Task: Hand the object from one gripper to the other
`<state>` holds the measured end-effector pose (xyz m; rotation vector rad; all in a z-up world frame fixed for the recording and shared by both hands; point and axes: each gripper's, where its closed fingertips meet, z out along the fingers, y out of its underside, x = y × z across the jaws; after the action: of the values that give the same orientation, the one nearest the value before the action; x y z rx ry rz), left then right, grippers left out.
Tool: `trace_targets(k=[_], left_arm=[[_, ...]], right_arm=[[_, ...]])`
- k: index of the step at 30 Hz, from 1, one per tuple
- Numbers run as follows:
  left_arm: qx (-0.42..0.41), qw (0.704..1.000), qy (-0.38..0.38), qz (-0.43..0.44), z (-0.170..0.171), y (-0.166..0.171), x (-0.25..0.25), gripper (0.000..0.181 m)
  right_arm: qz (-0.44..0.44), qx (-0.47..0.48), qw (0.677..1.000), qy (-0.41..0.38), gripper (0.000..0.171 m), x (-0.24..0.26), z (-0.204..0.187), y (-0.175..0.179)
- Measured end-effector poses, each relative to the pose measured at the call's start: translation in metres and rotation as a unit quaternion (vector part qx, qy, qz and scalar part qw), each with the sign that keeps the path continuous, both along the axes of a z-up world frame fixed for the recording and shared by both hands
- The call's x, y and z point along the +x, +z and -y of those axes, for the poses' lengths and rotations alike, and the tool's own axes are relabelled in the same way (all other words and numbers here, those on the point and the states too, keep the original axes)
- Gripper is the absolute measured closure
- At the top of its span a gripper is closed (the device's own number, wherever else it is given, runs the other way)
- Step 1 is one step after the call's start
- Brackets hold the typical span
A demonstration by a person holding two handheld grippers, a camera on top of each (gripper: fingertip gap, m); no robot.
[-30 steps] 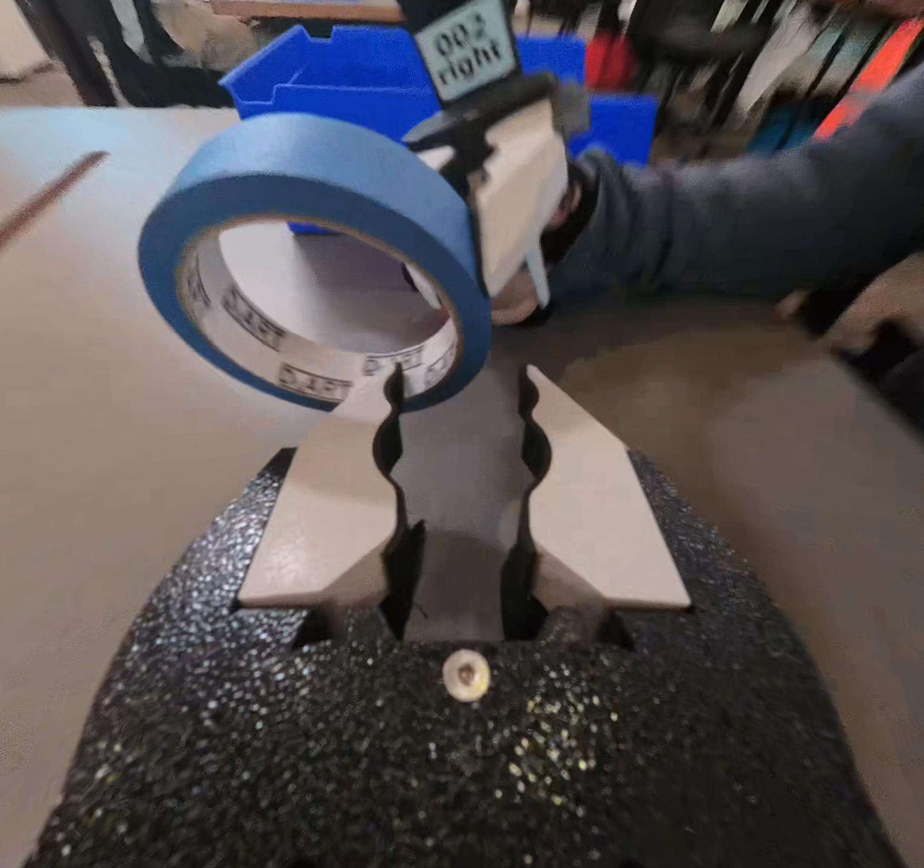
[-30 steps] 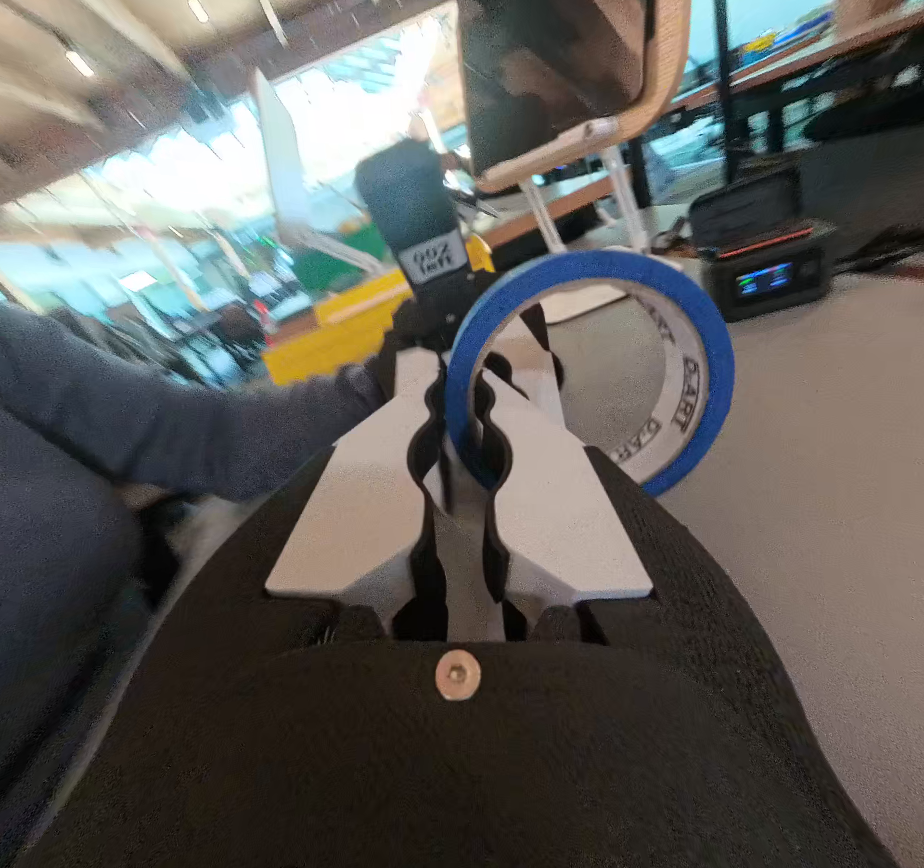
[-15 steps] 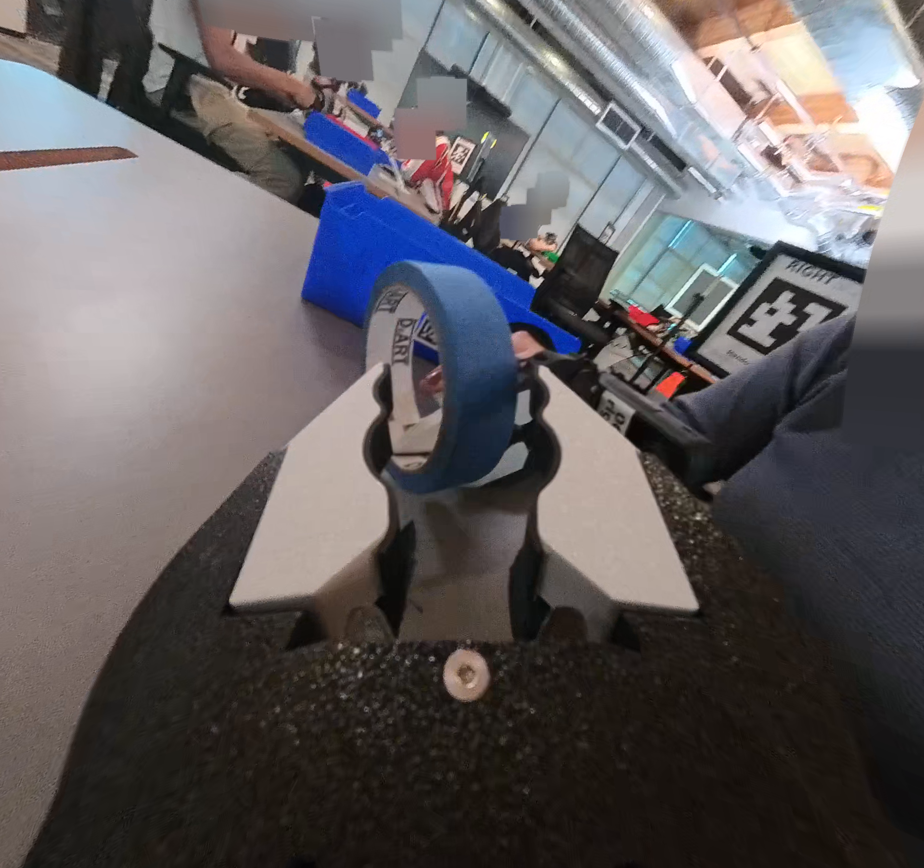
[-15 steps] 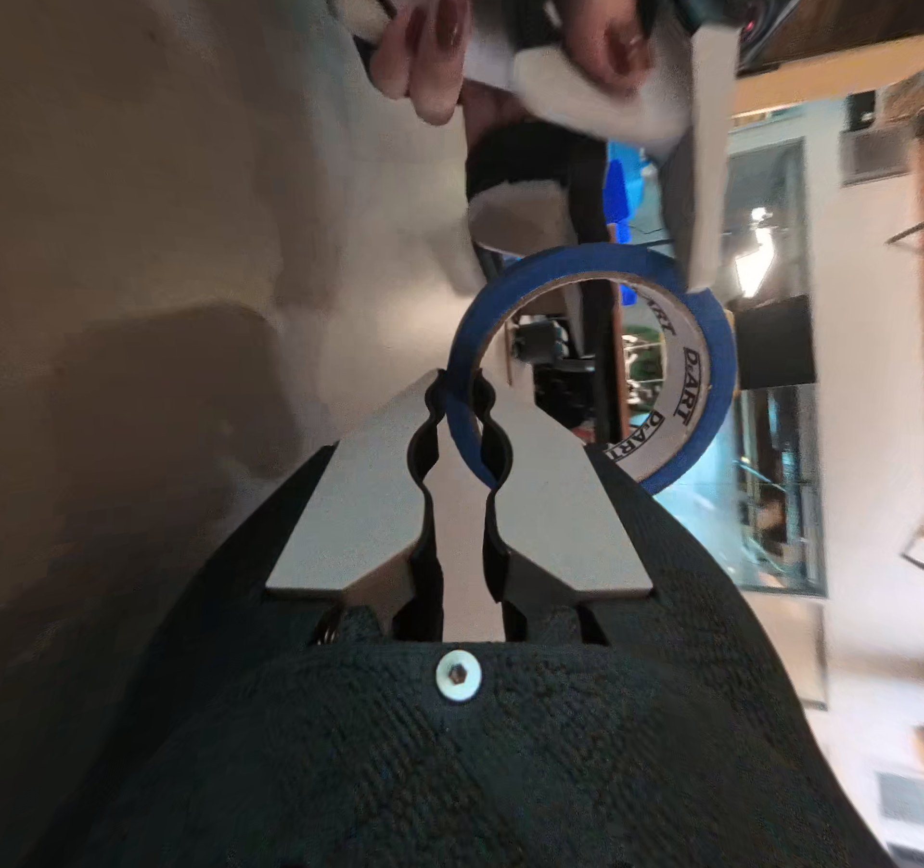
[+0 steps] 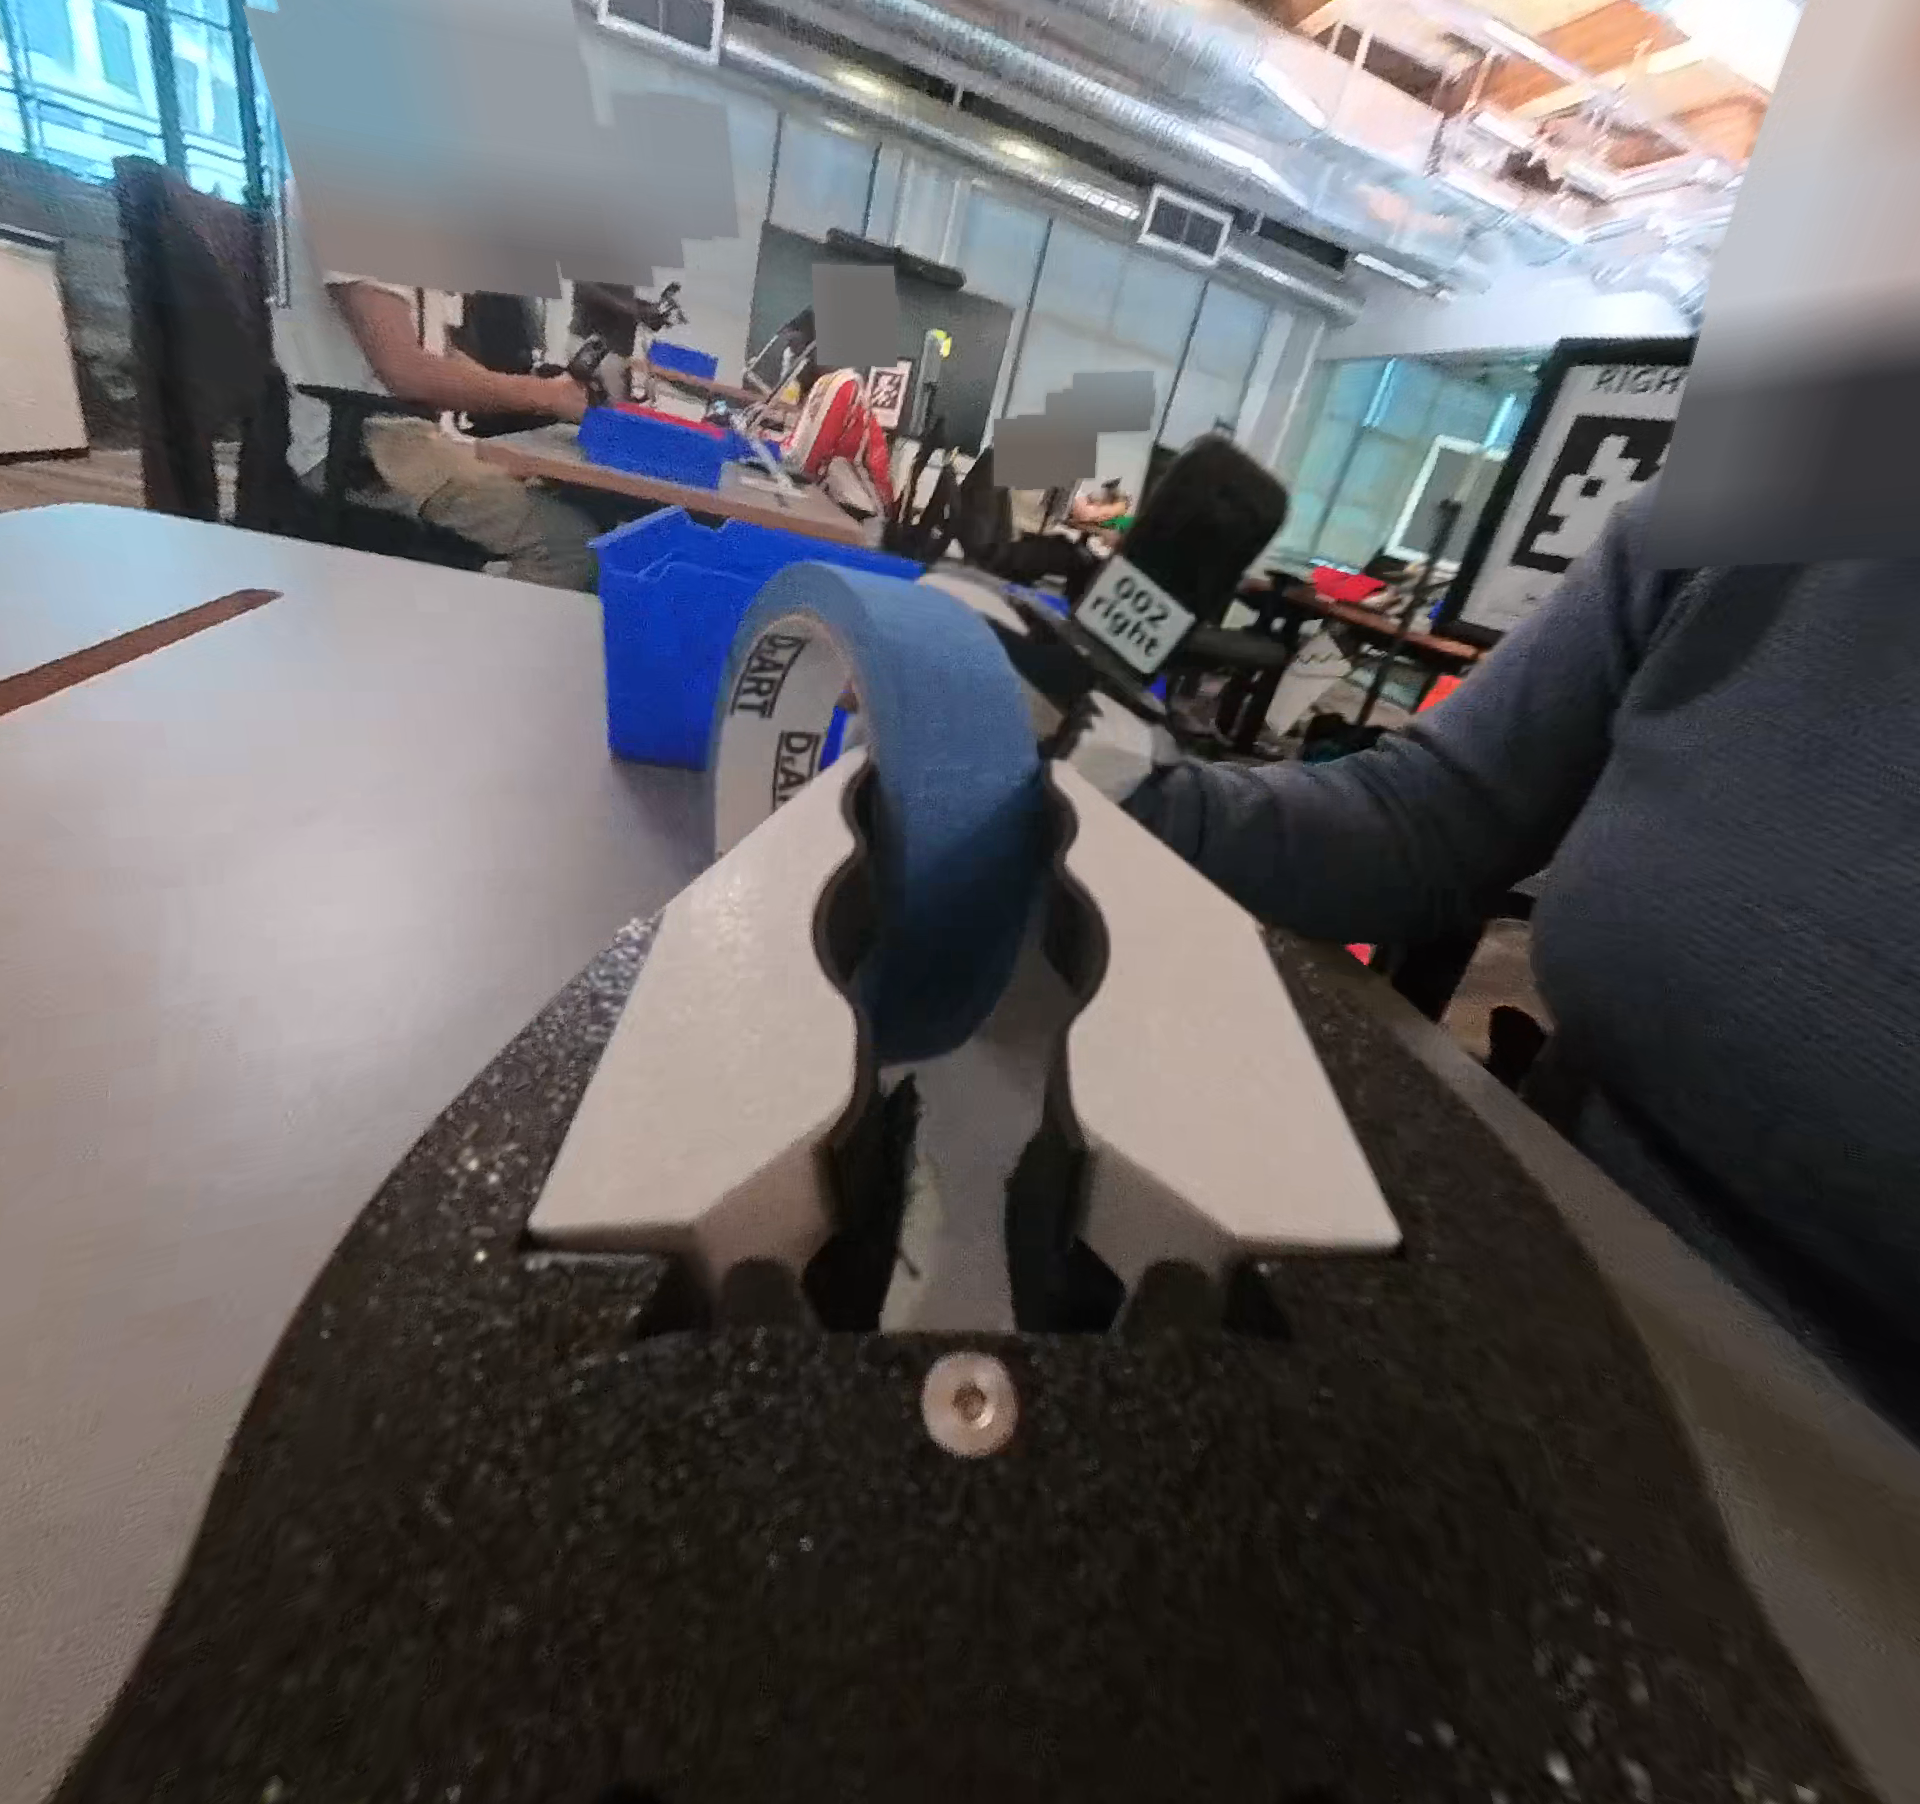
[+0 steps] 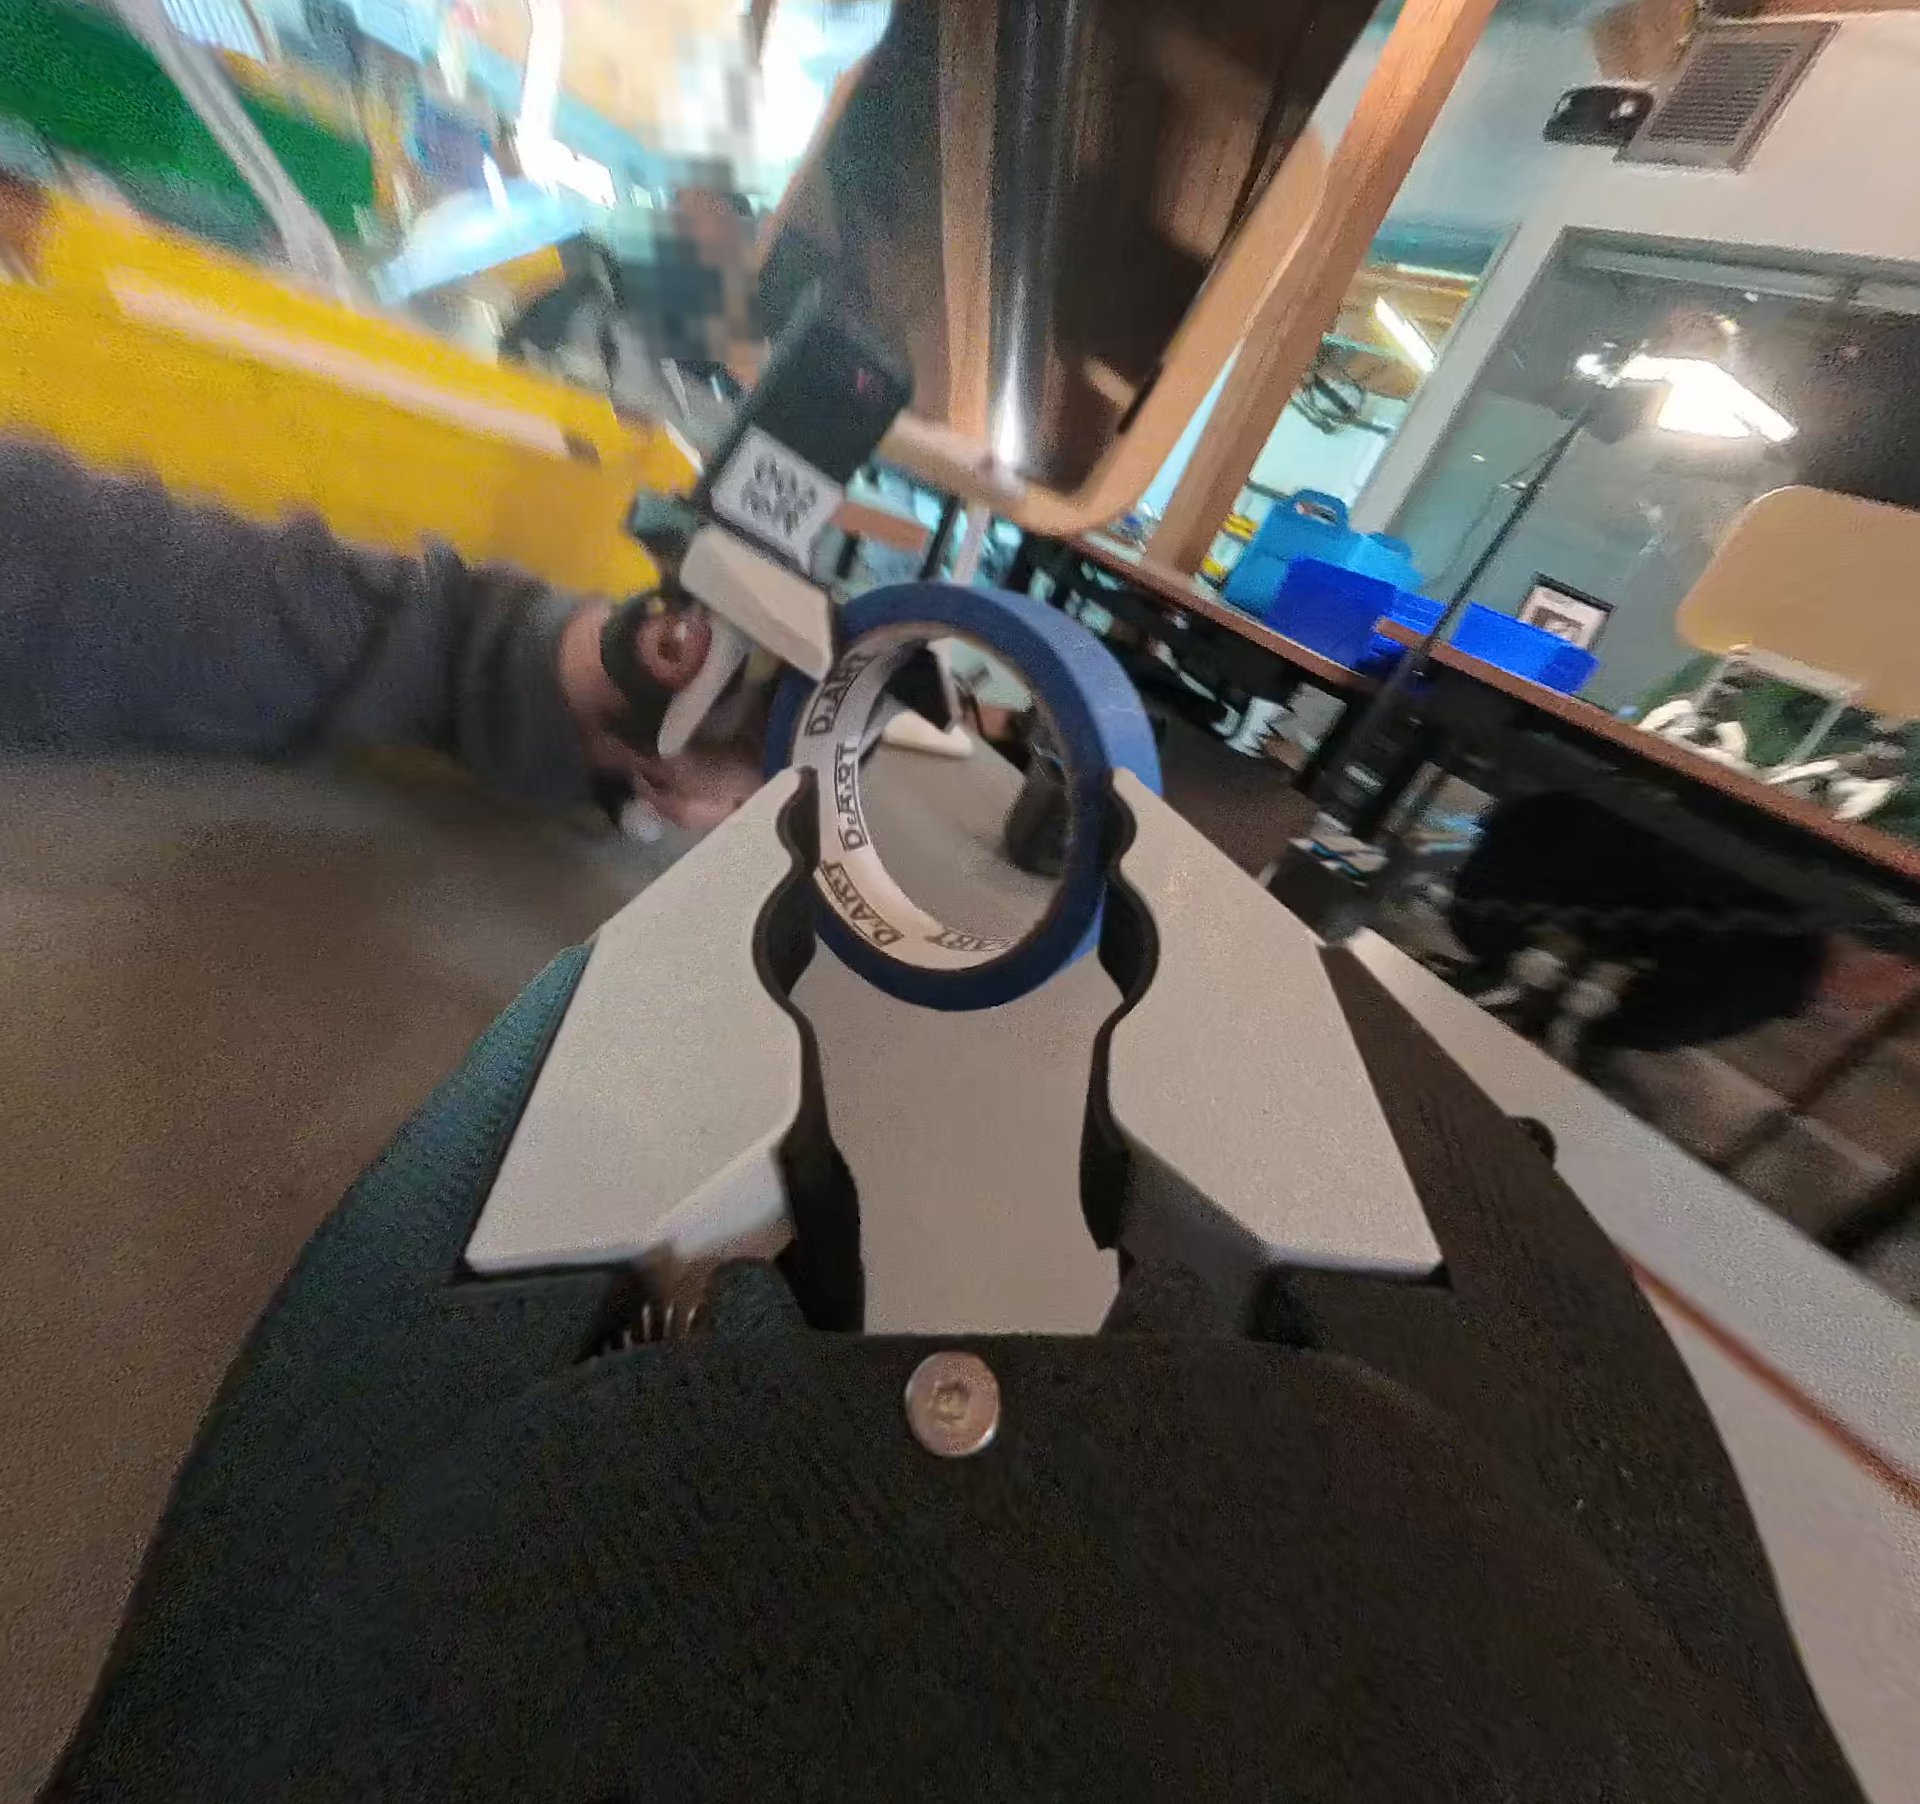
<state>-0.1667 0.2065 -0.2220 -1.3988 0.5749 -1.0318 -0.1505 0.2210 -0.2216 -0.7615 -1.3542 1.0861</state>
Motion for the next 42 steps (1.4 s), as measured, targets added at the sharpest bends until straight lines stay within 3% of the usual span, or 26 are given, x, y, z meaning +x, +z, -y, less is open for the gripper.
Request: trace_targets(k=[1,4,7,9,10,11,12,13,16,20,24,26,28,31,35,38,42], left_arm=[[0.007,1.000,-0.019,0.012,0.007,0.004,-0.001,0.155],[0.001,0.999,-0.037,0.018,0.015,0.003,-0.006,0.155],[0.002,0.994,-0.100,0.053,0.029,0.011,0.001,0.155],[0.002,0.989,-0.132,0.071,0.034,0.016,0.007,0.154],[0.000,0.988,-0.140,0.072,0.035,0.016,0.010,0.154],[-0.005,0.987,-0.146,0.070,0.035,0.013,0.012,0.154],[-0.007,0.985,-0.156,0.072,0.037,0.013,0.015,0.154],[-0.008,0.983,-0.161,0.085,0.036,0.016,0.015,0.154],[0.018,0.987,-0.129,0.096,0.025,0.021,0.014,0.150],[0.018,0.995,-0.004,0.096,-0.004,0.013,-0.007,0.102],[0.062,0.983,0.111,0.136,-0.014,0.024,-0.045,0.107],[0.075,0.974,0.163,0.138,-0.017,0.025,-0.060,0.107],[0.079,0.968,0.199,0.127,-0.022,0.024,-0.064,0.106],[0.082,0.964,0.235,0.092,-0.029,0.018,-0.061,0.103],[0.060,0.969,0.224,0.079,-0.036,0.009,-0.051,0.100],[0.062,0.968,0.227,0.083,-0.034,0.010,-0.051,0.102],[0.066,0.977,0.174,0.101,-0.026,0.011,-0.041,0.118]], right_arm=[[-0.011,-0.041,0.999,0.004,0.107,0.001,-0.005,0.006],[-0.013,-0.134,0.990,0.035,0.095,0.006,-0.015,0.011],[0.066,-0.214,0.968,0.113,0.085,0.002,-0.001,-0.005],[0.103,-0.249,0.948,0.171,0.092,0.002,0.017,-0.013],[0.117,-0.252,0.942,0.188,0.101,0.002,0.023,-0.017],[0.124,-0.247,0.941,0.195,0.121,0.002,0.026,-0.021],[0.127,-0.244,0.944,0.184,0.142,0.001,0.024,-0.024],[0.120,-0.239,0.946,0.182,0.144,0.001,0.023,-0.022],[0.083,-0.229,0.957,0.157,0.144,0.004,0.014,-0.008],[0.041,-0.161,0.986,0.033,0.145,0.009,-0.011,0.017],[-0.010,-0.099,0.986,-0.134,0.144,0.051,-0.040,0.077],[-0.006,-0.072,0.968,-0.242,0.145,0.092,-0.064,0.102],[0.050,-0.046,0.929,-0.363,0.145,0.142,-0.094,0.106],[0.194,0.022,0.836,-0.512,0.144,0.212,-0.141,0.081],[0.378,0.096,0.709,-0.587,0.144,0.269,-0.196,0.028],[0.433,0.100,0.686,-0.576,0.144,0.274,-0.218,-0.007],[0.471,0.022,0.711,-0.521,0.139,0.260,-0.209,-0.048]])
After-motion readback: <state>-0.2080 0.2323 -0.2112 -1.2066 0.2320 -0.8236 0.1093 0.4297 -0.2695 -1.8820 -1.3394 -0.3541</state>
